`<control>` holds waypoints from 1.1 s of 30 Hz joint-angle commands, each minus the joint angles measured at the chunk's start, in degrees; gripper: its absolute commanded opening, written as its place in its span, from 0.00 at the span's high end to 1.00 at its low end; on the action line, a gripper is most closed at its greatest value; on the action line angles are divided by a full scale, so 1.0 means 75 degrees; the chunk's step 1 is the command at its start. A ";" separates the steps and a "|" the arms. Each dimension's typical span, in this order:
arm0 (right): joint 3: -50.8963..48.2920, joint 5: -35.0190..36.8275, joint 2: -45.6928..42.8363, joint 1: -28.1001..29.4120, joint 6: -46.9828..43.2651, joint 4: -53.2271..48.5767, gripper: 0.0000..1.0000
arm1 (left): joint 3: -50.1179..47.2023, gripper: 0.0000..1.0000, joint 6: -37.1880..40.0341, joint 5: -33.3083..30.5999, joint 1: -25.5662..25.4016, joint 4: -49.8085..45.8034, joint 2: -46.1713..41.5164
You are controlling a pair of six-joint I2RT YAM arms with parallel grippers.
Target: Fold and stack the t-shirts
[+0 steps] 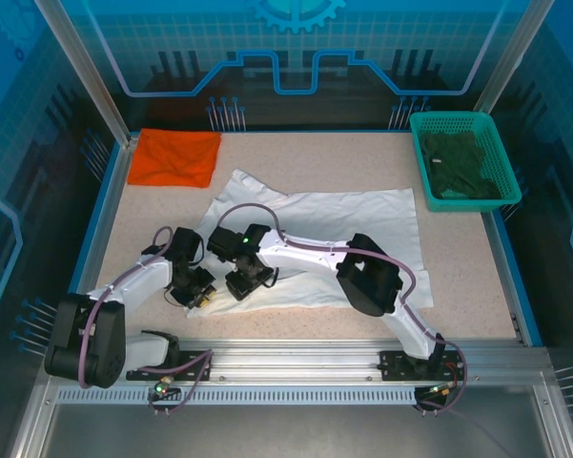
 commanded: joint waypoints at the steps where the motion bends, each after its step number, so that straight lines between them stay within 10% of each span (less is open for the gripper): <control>1: 0.0373 0.0334 0.0416 0.0137 -0.0073 -0.0549 0.48 | -0.0214 0.81 0.0254 -0.0195 0.0115 0.0153 0.0195; 33: -0.0309 -0.0635 -0.0206 -0.0753 0.0087 0.0145 0.90 | -0.0015 0.81 0.0675 -0.0559 0.0157 0.0045 0.0520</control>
